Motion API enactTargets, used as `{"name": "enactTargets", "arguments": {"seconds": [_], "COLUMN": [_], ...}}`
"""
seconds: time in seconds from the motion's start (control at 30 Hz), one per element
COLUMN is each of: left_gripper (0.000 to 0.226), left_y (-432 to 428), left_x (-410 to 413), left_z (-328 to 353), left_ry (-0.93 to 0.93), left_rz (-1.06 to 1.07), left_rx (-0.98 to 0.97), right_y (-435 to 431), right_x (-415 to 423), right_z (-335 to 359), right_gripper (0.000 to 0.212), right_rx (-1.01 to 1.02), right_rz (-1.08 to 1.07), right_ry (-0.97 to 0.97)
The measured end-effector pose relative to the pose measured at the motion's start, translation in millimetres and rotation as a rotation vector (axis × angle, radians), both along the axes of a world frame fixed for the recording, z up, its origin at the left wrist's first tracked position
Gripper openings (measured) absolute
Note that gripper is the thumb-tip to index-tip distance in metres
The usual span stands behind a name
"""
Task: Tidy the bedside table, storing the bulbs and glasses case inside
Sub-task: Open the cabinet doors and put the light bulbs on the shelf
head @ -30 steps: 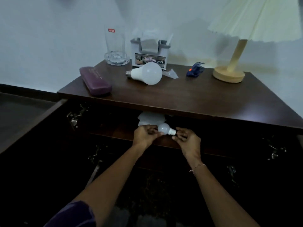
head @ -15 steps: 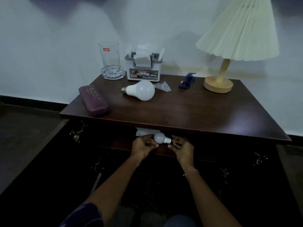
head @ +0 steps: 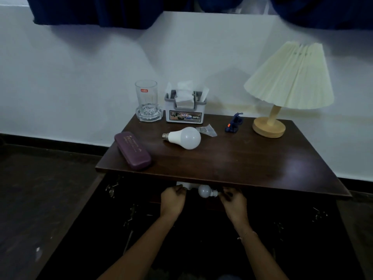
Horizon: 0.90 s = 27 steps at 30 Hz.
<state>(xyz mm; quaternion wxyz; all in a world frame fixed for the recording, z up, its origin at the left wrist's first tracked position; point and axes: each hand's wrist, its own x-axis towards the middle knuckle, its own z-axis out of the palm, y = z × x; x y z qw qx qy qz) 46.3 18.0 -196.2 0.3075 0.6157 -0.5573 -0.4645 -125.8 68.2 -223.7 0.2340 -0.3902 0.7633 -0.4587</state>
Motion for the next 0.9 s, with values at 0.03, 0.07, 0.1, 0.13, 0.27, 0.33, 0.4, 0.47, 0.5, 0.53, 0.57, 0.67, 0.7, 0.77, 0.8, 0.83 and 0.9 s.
{"name": "enactTargets", "arguments": {"seconds": [0.03,0.07,0.1,0.13,0.27,0.33,0.4,0.47,0.5,0.53,0.57,0.67,0.7,0.77,0.8,0.83,0.9], "left_gripper": [0.022,0.022,0.021,0.02,0.02,0.021,0.022,0.022,0.021,0.021,0.022,0.018,0.018,0.019,0.021,0.023,0.029], "left_y": [6,12,18,24,45,53,60,69,74,79,84,85,81,70,63,55,38], "left_x": [6,11,15,18,24,26,27,27,27,26,24,19,18,16,15,15,15], "left_z": [3,6,8,12,29,37,41,47,51,56,62,86,95,112,120,128,139], "left_ry": [0.005,0.014,0.025,0.036,0.064,0.076,0.082,0.064,0.066,0.078,0.095,0.146,0.168,0.216,0.22,0.21,0.19], "left_rz": [0.009,0.017,0.025,0.035,0.078,0.087,0.094,0.088,0.078,0.067,0.057,0.068,0.083,0.119,0.147,0.18,0.229], "left_rx": [-0.006,-0.017,-0.031,-0.044,-0.091,-0.1,-0.087,-0.11,-0.147,-0.192,-0.237,-0.363,-0.405,-0.489,-0.527,-0.548,-0.532], "right_y": [5,11,17,23,44,49,51,53,55,58,61,68,68,64,59,53,38], "right_x": [4,9,14,20,43,49,53,57,61,65,71,83,85,87,88,88,88], "right_z": [6,11,15,20,31,34,36,41,44,48,53,78,88,110,121,130,146], "right_gripper": [0.021,0.021,0.023,0.026,0.039,0.04,0.037,0.033,0.031,0.028,0.024,0.02,0.022,0.027,0.029,0.031,0.03], "right_rx": [-0.03,-0.055,-0.076,-0.101,-0.174,-0.155,-0.121,-0.116,-0.13,-0.157,-0.195,-0.332,-0.377,-0.452,-0.48,-0.502,-0.534], "right_rz": [-0.033,-0.055,-0.063,-0.059,-0.018,-0.003,-0.016,-0.045,-0.048,-0.044,-0.039,-0.043,-0.045,-0.041,-0.033,-0.026,-0.022], "right_ry": [0.011,0.023,0.034,0.043,0.038,0.046,0.074,0.069,0.067,0.067,0.06,-0.003,-0.025,-0.059,-0.06,-0.059,-0.074]}}
